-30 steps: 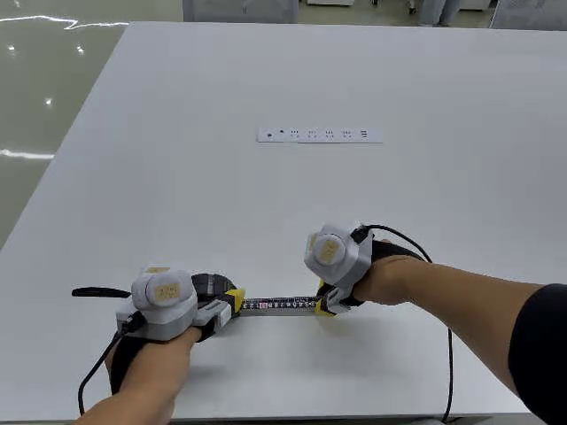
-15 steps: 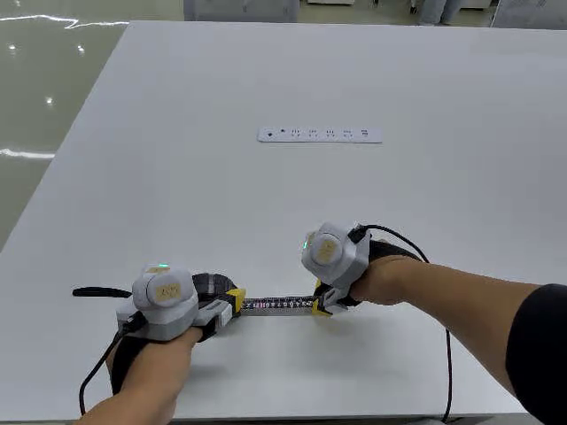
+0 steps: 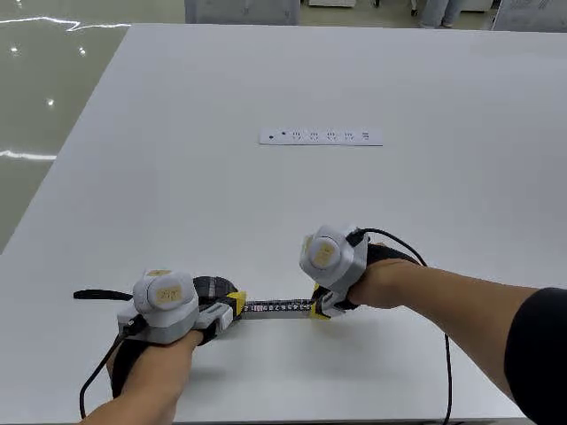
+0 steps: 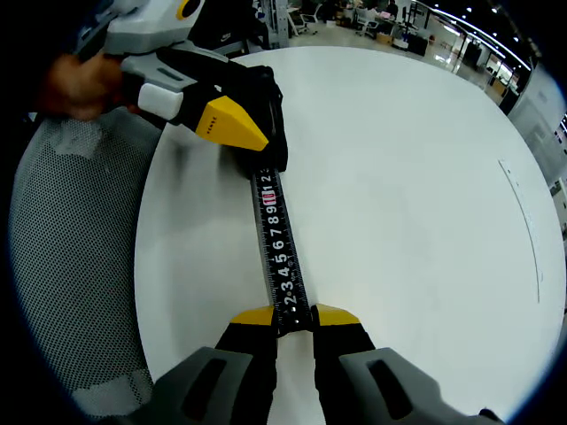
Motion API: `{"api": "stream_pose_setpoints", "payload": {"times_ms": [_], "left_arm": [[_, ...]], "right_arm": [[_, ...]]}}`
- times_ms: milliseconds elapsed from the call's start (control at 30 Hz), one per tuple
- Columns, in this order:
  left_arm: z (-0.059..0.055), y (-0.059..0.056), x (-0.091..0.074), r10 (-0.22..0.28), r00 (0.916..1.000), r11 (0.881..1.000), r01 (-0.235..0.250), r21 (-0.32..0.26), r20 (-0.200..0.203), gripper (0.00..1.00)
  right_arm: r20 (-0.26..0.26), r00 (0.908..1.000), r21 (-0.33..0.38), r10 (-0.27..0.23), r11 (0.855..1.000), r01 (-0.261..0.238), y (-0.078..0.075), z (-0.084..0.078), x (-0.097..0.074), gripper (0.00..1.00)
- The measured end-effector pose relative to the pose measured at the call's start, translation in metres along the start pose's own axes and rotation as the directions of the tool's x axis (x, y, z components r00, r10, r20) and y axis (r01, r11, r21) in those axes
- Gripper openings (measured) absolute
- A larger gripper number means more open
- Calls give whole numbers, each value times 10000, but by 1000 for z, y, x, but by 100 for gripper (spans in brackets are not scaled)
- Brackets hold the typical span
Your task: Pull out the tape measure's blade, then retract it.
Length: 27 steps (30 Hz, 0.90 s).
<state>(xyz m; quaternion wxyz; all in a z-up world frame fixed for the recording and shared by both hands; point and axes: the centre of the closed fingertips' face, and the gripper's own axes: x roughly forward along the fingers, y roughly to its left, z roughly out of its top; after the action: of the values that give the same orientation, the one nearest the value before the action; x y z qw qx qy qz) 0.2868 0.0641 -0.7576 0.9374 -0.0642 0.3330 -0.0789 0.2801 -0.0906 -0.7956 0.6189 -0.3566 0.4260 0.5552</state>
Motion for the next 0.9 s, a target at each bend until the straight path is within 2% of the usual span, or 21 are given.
{"api": "stream_pose_setpoints", "payload": {"times_ms": [900], "left_arm": [[0,0,1,-17,10000,10000,17,-42,8,58]], "right_arm": [[71,10000,44,-22,10000,22,2,8,4,10]]}}
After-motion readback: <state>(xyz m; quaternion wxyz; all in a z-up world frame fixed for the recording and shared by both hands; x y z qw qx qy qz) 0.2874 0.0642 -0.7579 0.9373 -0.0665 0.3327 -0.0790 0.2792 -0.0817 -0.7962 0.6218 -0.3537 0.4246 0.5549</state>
